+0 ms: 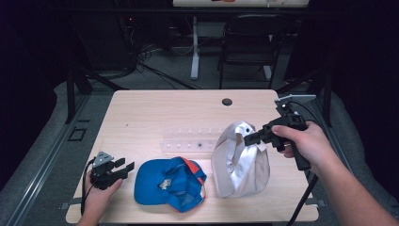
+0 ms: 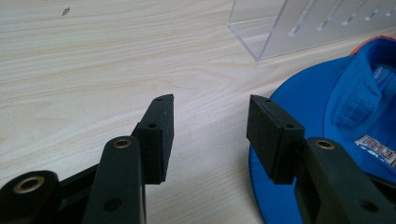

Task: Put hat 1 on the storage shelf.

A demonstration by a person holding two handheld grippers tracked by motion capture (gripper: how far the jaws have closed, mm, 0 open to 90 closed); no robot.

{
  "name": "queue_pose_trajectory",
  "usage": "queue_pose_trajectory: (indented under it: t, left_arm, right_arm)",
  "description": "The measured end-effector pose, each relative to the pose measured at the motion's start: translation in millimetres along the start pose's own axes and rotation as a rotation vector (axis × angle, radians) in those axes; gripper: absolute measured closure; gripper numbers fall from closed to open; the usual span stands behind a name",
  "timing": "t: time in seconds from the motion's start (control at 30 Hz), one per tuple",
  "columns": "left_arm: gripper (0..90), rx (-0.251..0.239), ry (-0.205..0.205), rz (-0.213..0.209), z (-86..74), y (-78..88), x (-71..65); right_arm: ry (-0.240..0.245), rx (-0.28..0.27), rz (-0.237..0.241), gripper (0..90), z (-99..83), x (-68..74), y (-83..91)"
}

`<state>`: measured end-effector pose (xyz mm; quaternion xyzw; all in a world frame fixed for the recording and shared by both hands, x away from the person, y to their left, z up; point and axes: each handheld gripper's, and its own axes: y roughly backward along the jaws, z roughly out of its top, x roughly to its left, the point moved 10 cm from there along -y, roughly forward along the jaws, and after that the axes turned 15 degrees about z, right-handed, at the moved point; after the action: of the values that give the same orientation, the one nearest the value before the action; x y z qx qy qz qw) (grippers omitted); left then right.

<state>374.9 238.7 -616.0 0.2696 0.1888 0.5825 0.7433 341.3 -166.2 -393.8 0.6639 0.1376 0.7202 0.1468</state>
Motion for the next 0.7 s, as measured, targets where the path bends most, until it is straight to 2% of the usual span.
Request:
queue_pose_trajectory:
  t: [0.17,0.3,0.5,0.7]
  left_arm:
    - [51.7,0.001,-0.001,0.000,-0.1,-0.3,-0.2]
    - [51.7,0.003,0.002,-0.001,-0.3,-0.6,0.2]
    - [51.7,0.003,0.002,-0.001,-0.3,-0.6,0.3]
    - [51.7,0.003,0.003,-0.002,-0.3,-1.0,0.7]
  right_arm:
    - [-0.015,-0.062,0.013,81.3,13.1,0.8,12.0]
    - [-0.032,-0.112,0.057,81.3,24.4,6.4,19.7]
    - [-0.033,-0.137,0.092,81.3,36.3,15.2,18.3]
    - [-0.026,-0.141,0.102,81.3,48.5,24.6,10.5]
